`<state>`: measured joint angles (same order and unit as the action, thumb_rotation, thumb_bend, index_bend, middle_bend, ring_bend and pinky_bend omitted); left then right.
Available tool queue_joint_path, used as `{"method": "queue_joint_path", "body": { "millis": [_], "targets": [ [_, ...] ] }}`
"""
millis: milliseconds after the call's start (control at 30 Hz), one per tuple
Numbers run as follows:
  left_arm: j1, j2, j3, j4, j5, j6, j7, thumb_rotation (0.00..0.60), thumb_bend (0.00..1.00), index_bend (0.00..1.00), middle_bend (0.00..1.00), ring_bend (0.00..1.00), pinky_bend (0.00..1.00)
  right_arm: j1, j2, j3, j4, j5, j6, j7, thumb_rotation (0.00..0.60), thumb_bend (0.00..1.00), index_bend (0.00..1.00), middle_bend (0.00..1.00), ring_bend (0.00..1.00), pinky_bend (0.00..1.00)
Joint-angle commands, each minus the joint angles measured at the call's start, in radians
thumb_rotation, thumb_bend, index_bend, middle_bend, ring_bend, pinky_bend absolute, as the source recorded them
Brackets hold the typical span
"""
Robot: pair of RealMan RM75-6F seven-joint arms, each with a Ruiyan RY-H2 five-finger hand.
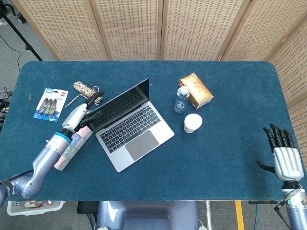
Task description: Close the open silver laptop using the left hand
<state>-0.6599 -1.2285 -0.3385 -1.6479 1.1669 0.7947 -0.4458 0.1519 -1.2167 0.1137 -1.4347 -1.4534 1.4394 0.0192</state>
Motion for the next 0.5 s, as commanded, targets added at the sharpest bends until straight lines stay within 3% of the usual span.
{"method": "queue_joint_path", "body": {
  "millis": [33, 233, 333, 500],
  "targets": [
    [-0.005, 0.002, 0.010, -0.004, 0.001, -0.003, 0.009, 0.008, 0.00, 0.08, 0.00, 0.01, 0.00, 0.000, 0.000, -0.001, 0.000, -0.001, 0.000, -0.001, 0.600, 0.00, 0.00, 0.00, 0.00, 0.00],
    [-0.013, -0.006, 0.017, -0.006, -0.022, 0.009, 0.041, 0.003, 0.00, 0.16, 0.02, 0.17, 0.12, 0.000, -0.001, -0.004, -0.003, -0.006, 0.001, -0.005, 0.600, 0.00, 0.00, 0.00, 0.00, 0.00],
    [-0.021, -0.013, 0.022, -0.007, -0.025, 0.010, 0.060, 0.000, 0.00, 0.23, 0.11, 0.25, 0.23, 0.000, -0.002, -0.004, -0.003, -0.005, 0.000, -0.007, 0.600, 0.00, 0.00, 0.00, 0.00, 0.00],
    [-0.030, -0.032, 0.026, -0.008, -0.030, 0.028, 0.084, 0.000, 0.00, 0.27, 0.16, 0.30, 0.28, 0.000, -0.002, -0.004, -0.003, -0.004, 0.001, -0.010, 0.600, 0.00, 0.00, 0.00, 0.00, 0.00]
  ]
}}
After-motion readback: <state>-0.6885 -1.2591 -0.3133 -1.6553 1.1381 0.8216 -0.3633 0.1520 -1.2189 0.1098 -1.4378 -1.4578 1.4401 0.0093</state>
